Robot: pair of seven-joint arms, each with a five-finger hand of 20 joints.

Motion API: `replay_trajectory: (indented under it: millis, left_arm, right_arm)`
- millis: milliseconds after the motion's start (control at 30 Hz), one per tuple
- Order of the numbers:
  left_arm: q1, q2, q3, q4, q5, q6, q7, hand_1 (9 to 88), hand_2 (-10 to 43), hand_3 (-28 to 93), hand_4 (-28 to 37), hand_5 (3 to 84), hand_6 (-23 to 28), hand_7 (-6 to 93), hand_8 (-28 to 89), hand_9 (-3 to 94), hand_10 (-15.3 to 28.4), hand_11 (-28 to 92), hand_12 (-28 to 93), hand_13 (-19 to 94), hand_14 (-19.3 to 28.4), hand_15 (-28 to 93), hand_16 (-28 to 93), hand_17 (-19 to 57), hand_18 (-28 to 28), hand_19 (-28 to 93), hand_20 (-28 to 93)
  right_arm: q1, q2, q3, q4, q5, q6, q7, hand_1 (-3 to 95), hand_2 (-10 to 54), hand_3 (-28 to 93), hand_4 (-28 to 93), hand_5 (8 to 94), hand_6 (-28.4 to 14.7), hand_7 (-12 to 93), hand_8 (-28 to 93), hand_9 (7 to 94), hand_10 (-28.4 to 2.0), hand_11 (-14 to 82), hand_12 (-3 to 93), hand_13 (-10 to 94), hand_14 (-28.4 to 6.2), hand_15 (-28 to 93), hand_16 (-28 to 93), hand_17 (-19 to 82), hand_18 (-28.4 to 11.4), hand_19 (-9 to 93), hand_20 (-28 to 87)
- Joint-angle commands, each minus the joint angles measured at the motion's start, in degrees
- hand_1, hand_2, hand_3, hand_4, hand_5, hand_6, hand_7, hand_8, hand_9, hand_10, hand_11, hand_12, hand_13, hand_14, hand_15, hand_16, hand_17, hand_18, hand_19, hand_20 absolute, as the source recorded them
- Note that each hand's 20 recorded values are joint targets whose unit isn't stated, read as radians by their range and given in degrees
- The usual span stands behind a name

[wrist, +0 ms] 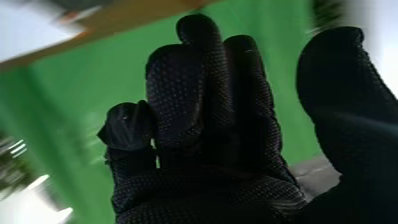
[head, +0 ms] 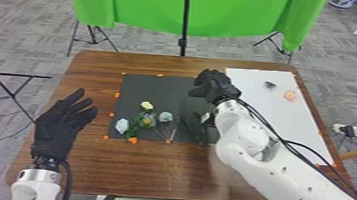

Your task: Arrange flowers

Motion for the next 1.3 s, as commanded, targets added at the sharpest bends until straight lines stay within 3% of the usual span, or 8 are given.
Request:
replay_trajectory:
  millis: [33, 267, 567, 633, 933, 1000, 1167, 1300]
  left_arm:
    - [-0.21, 0.51, 1.44, 2.01, -1.72, 0.64, 0.11, 22.3, 6.4, 80, -27.0, 41.3, 11.0, 12.6, -9, 35.5, 20.1, 27, 12, 26, 28.2, 57, -9, -4.2, 28.4, 52, 38]
    - [-3.19, 0.8, 2.79, 3.58, -1.73, -0.01, -0.47, 21.6, 6.4, 80, -27.6, 40.4, 10.0, 11.2, -9, 34.7, 19.1, 23, 11, 27, 28.0, 52, -9, -4.5, 28.4, 49, 36]
    - [-8.09, 1.41, 6.78, 5.74, -2.85, 0.52, 1.41, 21.1, 6.4, 80, -28.2, 40.3, 9.4, 10.4, -8, 34.1, 18.5, 22, 11, 26, 27.3, 50, -7, -5.3, 28.4, 47, 33]
    - [-8.93, 0.87, 7.36, 6.07, -2.56, 0.21, 0.8, 21.1, 6.3, 80, -28.2, 40.3, 9.3, 10.3, -8, 34.1, 18.4, 22, 11, 26, 27.2, 50, -7, -5.5, 28.4, 47, 33]
    - [-14.63, 1.83, 10.82, 7.8, -2.14, -1.26, -0.5, 20.7, 6.5, 80, -28.3, 40.1, 9.0, 10.0, -8, 33.7, 18.1, 21, 11, 26, 27.1, 50, -7, -5.9, 28.4, 48, 32]
    - [-15.31, 1.61, 11.33, 8.07, -1.85, -1.47, -0.83, 20.7, 6.5, 80, -28.3, 40.0, 9.0, 10.0, -8, 33.7, 18.1, 21, 11, 26, 27.2, 50, -6, -5.9, 28.4, 48, 31]
    - [-16.38, 1.58, 12.24, 8.36, -1.76, -1.73, -1.27, 20.7, 6.4, 80, -28.3, 39.9, 9.1, 10.1, -8, 33.8, 18.4, 21, 12, 26, 27.3, 51, -6, -5.9, 28.4, 48, 31]
    - [-16.34, 1.3, 11.98, 8.25, -1.34, -1.91, -1.79, 20.7, 6.4, 80, -28.3, 39.8, 9.2, 10.0, -8, 33.9, 18.4, 21, 12, 26, 27.4, 51, -7, -6.0, 28.4, 49, 31]
  right_arm:
    - [15.3, 10.64, -5.35, 13.82, 3.1, 0.6, 6.73, 34.9, -9.5, 78, -28, 58.3, 0.4, 14, -12, 61.4, -16.8, 20.1, 13.3, 59, -12.4, 77, 11, 30, -21.0, 93, 60]
    - [15.44, 11.12, -3.7, 21.68, 3.67, -3.36, 11.01, 33.3, -9.5, 79, -28, 53.1, 0.3, 15, -13, 53.7, -18.5, 16.8, 12.9, 53, -13.6, 76, 8, 27, -20.6, 93, 59]
    - [9.45, 9.46, 1.99, 23.67, 5.18, -10.8, 13.47, 32.8, -9.5, 79, -28, 51.2, 0.4, 15, -13, 52.2, -19.2, 15.8, 12.8, 52, -13.9, 77, 7, 27, -20.5, 93, 58]
    - [8.09, 8.76, 3.4, 23.94, 5.31, -12.36, 13.64, 32.6, -9.5, 79, -28, 51.2, 0.4, 15, -13, 52.0, -19.3, 15.5, 12.8, 52, -14.0, 77, 6, 27, -20.6, 93, 58]
    - [6.84, 8.03, 4.61, 25.48, 6.01, -13.39, 13.3, 32.6, -9.5, 80, -28, 51.6, 0.8, 15, -13, 53.1, -19.2, 14.8, 12.6, 53, -14.3, 77, 6, 27, -20.7, 93, 60]
    - [7.36, 8.06, 3.52, 26.13, 4.75, -13.33, 12.17, 32.9, -9.5, 80, -28, 51.9, 1.0, 15, -13, 54.8, -18.8, 15.5, 12.8, 54, -13.9, 77, 6, 27, -20.7, 93, 60]
    - [7.19, 7.84, 0.93, 26.8, 1.56, -9.69, 12.0, 43.7, -9.5, 80, -28, 66.1, 2.5, 18, -12, 72.0, -11.6, 20.5, 14.3, 66, -7.8, 74, 11, 33, -20.0, 93, 60]
    - [6.27, 8.59, -0.54, 26.38, 0.37, -5.28, 12.06, 59.5, -9.5, 69, -28, 81.3, 1.9, 21, 0, 91.4, -6.6, 9.5, 30.6, 80, -2.8, 67, 19, 40, -18.7, 93, 58]
